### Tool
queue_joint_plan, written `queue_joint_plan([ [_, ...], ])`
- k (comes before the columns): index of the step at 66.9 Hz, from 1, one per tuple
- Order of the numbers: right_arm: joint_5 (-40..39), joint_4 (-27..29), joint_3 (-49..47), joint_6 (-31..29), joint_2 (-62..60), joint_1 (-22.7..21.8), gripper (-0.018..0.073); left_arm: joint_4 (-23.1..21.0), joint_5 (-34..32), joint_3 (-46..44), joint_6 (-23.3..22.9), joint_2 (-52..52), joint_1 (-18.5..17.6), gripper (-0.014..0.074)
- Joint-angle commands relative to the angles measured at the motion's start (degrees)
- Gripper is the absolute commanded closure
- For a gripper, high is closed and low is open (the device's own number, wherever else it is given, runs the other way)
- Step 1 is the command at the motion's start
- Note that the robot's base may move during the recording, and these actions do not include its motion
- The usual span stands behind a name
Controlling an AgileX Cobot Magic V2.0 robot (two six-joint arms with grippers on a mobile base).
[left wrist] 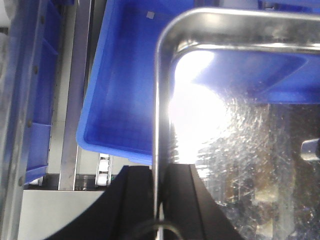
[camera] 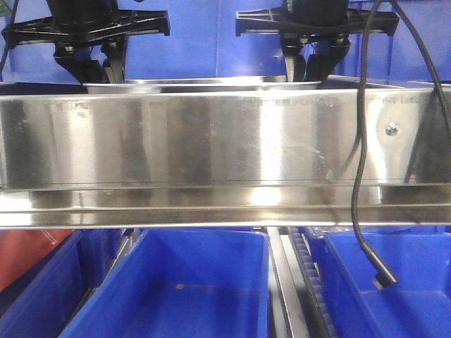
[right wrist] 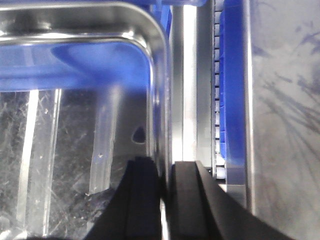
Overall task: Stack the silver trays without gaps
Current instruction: 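Lift the silver tray with both grippers up off the shelf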
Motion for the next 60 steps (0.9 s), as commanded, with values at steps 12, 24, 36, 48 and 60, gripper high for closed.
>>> queue_joint_plan([
  [12,-0.8,-0.7,-3.2,0.9,-2.4,0.1,0.0583,-0.3,0.0,-0.2,0.2,-2.7,-0.1,0.0608],
  [24,0.0,-1.1,-4.2,2.7,-7.6,2.2,0.0583,0.9,2.8,-0.2,-0.1,-9.0,-0.9,0.0613],
  [36,2.8,-14.3,-2.4,11.7,-12.5,8.8,0.0583,7.0,4.4,0.5,-5.5,-15.4,-5.9,0.0613],
  [48,4.0,-15.6,0.7,12.6,-17.2,15.2,0.0583,11.6,4.3,5.0,-12.1,-21.7,-12.4,0.0613],
  [60,3.9,-17.8,7.1,18.1,-22.5,21.4,0.0583,13.3,3.6,13.9,-18.5,-27.9,-18.8,0.0613],
])
